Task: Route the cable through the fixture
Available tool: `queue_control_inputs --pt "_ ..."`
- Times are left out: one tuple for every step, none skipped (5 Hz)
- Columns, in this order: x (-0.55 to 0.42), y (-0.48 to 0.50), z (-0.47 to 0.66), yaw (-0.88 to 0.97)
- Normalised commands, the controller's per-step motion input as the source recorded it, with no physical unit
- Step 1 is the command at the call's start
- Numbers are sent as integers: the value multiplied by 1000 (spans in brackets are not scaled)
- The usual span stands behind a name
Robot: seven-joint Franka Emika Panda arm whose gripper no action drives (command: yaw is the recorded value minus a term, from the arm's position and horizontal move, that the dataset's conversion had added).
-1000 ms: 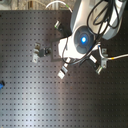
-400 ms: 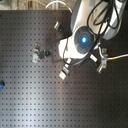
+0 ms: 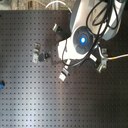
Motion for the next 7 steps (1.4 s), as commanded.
queue_control_inputs --pt "234 30 1 426" --pt "-2 15 51 697" --pt "7 169 0 760" --pt "15 156 21 854" --pt "-44 0 17 274" --pt "-432 -113 -2 -14" --pt "-529 -149 2 -260"
